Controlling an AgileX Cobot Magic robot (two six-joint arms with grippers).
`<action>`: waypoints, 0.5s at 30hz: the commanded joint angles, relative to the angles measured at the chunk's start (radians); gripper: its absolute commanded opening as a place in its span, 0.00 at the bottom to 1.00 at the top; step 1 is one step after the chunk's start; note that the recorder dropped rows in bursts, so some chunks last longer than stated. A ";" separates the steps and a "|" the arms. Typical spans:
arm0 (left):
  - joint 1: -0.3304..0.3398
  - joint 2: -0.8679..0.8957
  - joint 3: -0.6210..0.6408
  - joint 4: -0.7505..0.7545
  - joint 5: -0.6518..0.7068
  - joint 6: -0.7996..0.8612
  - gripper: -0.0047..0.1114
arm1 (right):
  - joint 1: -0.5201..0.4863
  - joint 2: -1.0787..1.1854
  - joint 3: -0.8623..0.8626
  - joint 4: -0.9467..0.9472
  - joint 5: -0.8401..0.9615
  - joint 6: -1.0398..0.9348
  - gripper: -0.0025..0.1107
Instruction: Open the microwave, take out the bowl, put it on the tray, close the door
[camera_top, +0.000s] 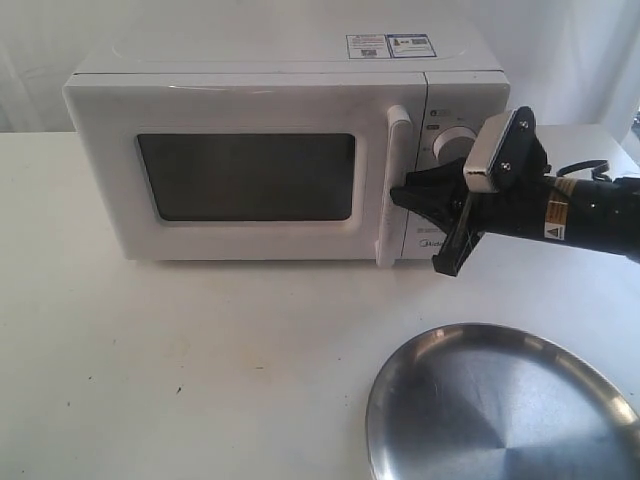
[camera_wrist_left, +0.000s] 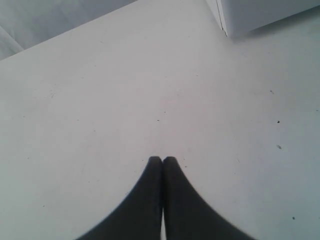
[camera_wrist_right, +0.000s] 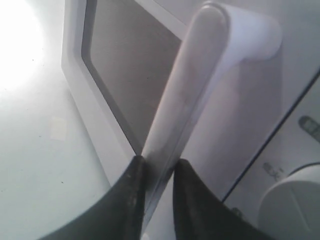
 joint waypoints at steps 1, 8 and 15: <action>0.002 -0.002 -0.002 -0.002 -0.002 -0.003 0.04 | 0.010 -0.039 -0.021 -0.048 -0.180 0.031 0.02; 0.002 -0.002 -0.002 -0.002 -0.002 -0.003 0.04 | -0.041 -0.061 -0.021 -0.088 -0.180 0.137 0.02; 0.002 -0.002 -0.002 -0.002 -0.002 -0.003 0.04 | -0.070 -0.074 -0.019 -0.094 -0.180 0.249 0.20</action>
